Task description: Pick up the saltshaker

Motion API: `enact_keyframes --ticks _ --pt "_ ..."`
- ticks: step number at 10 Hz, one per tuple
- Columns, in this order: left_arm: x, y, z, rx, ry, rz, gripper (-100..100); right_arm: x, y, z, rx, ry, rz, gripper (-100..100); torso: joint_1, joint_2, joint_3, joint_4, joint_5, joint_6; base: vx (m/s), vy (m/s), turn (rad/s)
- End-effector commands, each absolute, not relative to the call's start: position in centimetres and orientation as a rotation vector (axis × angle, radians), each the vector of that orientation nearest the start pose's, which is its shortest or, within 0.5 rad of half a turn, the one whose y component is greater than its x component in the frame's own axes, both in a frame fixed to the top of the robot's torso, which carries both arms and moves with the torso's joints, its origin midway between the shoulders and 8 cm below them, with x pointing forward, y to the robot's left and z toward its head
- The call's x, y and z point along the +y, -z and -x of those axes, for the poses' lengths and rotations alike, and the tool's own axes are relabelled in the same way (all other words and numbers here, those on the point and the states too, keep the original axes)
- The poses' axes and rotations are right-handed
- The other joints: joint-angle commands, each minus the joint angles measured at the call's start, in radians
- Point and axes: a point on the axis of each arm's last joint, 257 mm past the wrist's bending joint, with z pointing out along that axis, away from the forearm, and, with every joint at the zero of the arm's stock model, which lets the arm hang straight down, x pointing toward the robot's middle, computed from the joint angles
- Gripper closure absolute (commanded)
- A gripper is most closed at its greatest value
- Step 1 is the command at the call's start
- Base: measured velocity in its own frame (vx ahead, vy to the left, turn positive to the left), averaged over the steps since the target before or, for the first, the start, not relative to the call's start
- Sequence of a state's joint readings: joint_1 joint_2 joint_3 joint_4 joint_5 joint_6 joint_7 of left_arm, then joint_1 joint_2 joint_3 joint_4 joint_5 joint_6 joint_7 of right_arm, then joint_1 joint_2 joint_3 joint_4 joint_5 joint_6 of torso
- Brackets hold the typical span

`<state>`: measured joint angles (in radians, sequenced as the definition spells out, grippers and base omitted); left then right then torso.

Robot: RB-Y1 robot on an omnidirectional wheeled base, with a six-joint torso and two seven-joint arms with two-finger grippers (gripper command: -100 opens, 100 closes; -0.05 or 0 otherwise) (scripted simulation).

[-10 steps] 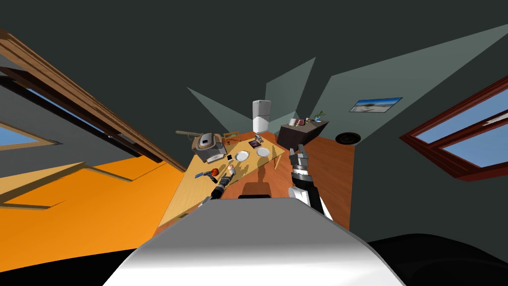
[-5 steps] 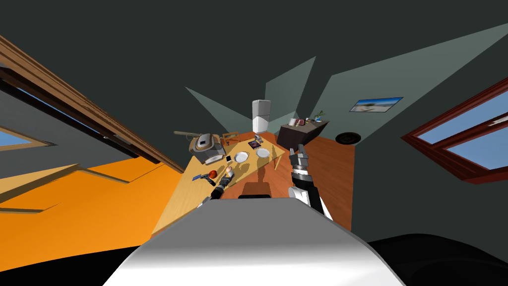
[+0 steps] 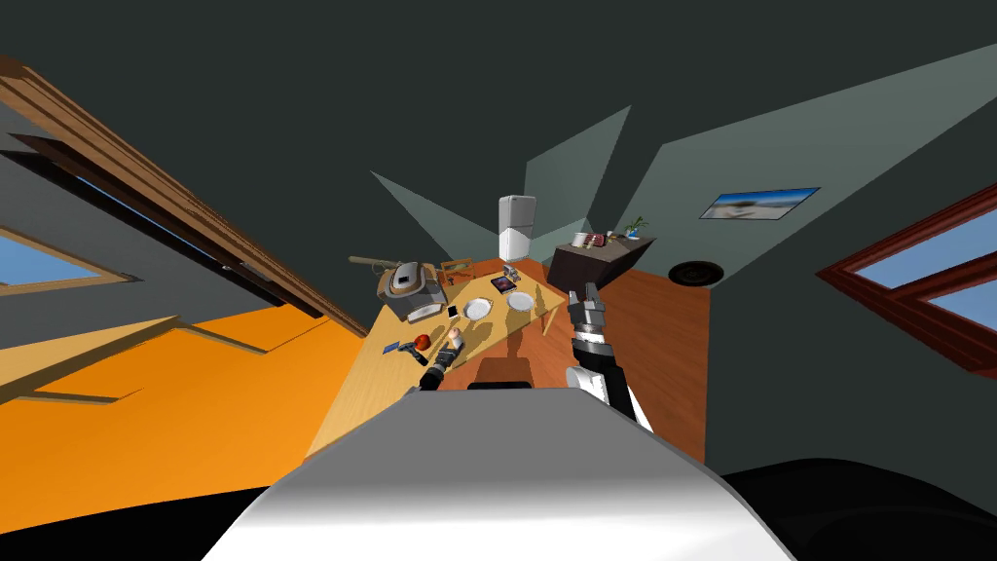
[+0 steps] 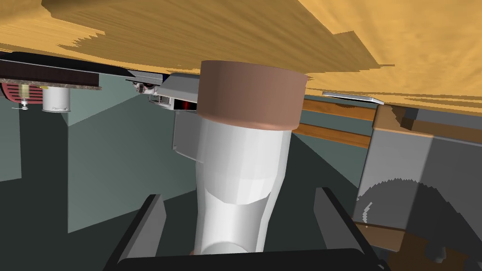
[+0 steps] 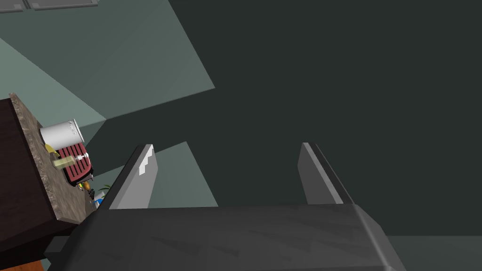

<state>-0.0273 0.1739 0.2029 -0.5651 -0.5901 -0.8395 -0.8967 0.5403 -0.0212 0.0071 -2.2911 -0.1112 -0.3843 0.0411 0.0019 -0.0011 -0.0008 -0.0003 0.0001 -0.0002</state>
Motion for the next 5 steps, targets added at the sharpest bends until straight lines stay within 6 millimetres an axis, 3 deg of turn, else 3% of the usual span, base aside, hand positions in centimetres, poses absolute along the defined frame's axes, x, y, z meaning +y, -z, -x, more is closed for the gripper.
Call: enact_keyframes --ticks 1,5 --pt "27.0 47.6 -39.6 1.826 0.280 -0.031 -100 -29.4 0.7 -35.5 0.673 -1.297 -0.811 0 0.000 0.000 0.000 0.000 0.000 0.000 0.021 0.032 0.093" --pt "20.8 47.7 -39.0 1.827 0.317 -0.078 -100 -29.4 0.7 -35.5 0.673 -1.296 -0.811 0 0.005 -0.003 -0.002 -0.001 0.001 0.000 0.069 0.092 0.133"
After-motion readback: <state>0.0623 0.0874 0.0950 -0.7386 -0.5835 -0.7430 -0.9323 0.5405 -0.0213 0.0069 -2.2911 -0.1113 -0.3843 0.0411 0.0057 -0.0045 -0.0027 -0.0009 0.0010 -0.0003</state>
